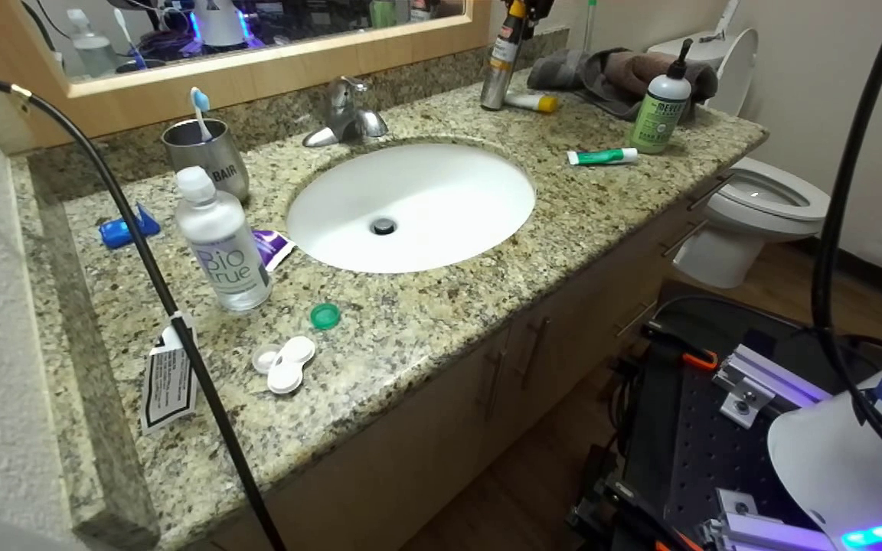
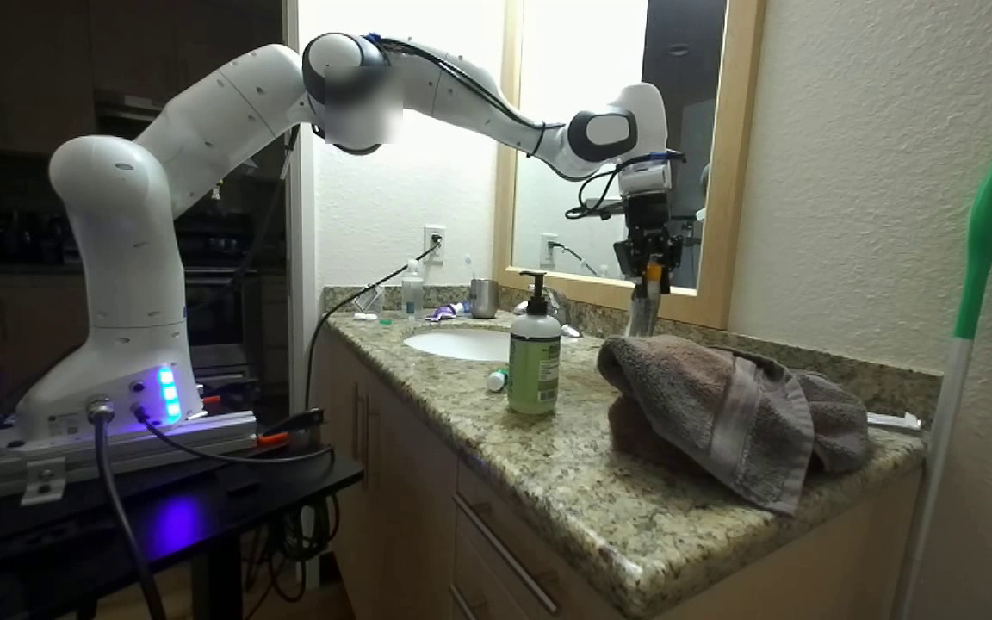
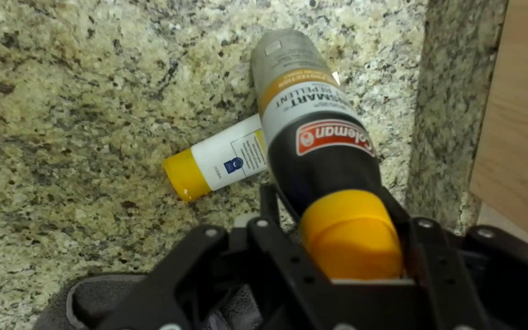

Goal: Move the two bottles to the bottom of the counter and then move the squeeze tube a forward

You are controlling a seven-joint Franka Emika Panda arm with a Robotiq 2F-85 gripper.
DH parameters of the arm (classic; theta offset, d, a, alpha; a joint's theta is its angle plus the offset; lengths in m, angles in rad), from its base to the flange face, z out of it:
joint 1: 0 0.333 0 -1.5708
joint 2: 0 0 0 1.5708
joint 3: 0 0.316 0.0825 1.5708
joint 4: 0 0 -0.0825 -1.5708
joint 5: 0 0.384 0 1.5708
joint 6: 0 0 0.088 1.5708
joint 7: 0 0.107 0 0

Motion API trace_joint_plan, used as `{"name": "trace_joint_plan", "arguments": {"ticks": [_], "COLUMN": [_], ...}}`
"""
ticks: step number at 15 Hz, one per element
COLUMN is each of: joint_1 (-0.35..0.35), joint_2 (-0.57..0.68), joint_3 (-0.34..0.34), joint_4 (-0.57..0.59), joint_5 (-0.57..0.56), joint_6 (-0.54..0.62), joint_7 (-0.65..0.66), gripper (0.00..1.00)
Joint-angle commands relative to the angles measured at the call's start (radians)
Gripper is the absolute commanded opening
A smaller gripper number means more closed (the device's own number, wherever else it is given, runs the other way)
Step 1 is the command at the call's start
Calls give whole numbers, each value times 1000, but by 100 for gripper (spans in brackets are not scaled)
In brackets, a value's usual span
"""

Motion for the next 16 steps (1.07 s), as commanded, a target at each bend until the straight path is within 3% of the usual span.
{"name": "trace_joint_plan", "arguments": {"ticks": [1,9,10,11,12,13,14,16], "joint_1": [-20,115,135,103,117,125,128,119], "joint_2": [-8,-192,-204,-137,-156,-166,-150,-119], "joint_3": [12,0,-12,3,-1,-3,-12,-18], "joint_4": [34,-146,-163,-63,-80,-92,-78,-59], "joint_5": [-2,-65,-95,-64,-80,-85,-91,-92], "joint_6": [-96,-103,-73,-111,-108,-106,-115,-130], "joint_7": [-60,-193,-183,-156,-156,-156,-126,-101], "gripper": [27,27,43,50,44,68,69,80]}}
